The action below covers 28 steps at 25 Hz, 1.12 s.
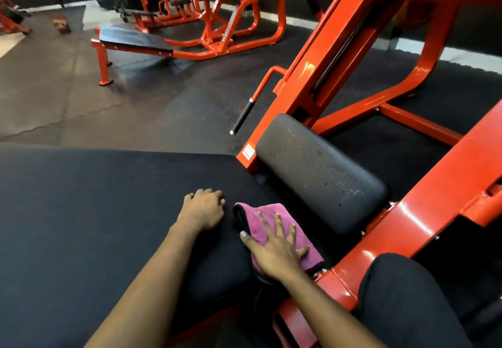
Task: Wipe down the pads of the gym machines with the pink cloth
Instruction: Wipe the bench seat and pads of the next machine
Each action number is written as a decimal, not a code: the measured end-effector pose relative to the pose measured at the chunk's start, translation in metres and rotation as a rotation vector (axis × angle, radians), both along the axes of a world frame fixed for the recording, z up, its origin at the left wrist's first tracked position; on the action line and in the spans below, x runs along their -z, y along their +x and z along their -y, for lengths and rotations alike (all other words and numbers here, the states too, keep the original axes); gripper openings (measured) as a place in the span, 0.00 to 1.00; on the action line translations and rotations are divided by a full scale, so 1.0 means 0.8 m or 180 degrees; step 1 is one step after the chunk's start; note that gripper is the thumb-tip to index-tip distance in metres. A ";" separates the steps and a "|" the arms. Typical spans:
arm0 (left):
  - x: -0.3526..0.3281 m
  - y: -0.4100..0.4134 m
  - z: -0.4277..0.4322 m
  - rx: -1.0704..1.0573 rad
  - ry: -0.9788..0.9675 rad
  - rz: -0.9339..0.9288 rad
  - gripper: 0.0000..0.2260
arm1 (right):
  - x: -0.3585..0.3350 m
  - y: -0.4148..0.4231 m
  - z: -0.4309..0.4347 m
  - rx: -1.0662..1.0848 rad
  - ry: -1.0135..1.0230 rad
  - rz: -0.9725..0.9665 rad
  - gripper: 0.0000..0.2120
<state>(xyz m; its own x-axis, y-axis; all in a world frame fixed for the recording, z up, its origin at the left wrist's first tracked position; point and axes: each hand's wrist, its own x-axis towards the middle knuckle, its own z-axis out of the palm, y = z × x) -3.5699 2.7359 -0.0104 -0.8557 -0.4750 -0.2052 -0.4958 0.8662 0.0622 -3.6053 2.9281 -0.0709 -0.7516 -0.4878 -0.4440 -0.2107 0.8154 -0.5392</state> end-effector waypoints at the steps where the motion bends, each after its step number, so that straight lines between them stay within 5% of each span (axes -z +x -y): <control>1: 0.003 -0.003 0.007 -0.0013 -0.0039 -0.0003 0.15 | 0.004 -0.013 0.008 0.0043 0.0061 0.0028 0.40; 8: 0.018 -0.030 0.053 -0.0137 -0.0297 -0.0202 0.18 | 0.024 -0.094 0.051 0.0186 0.0403 0.0091 0.38; 16: 0.019 -0.080 0.160 -0.0217 -0.0448 -0.0207 0.15 | 0.019 -0.179 0.195 0.0124 0.0005 -0.0219 0.36; 22: 0.012 -0.097 0.216 -0.0290 -0.0317 -0.0098 0.16 | 0.024 -0.244 0.316 -0.0029 -0.0392 -0.0414 0.24; 28: -0.005 -0.073 0.213 -0.0420 -0.0246 -0.0018 0.19 | 0.031 -0.246 0.313 -0.0331 -0.0689 -0.0579 0.17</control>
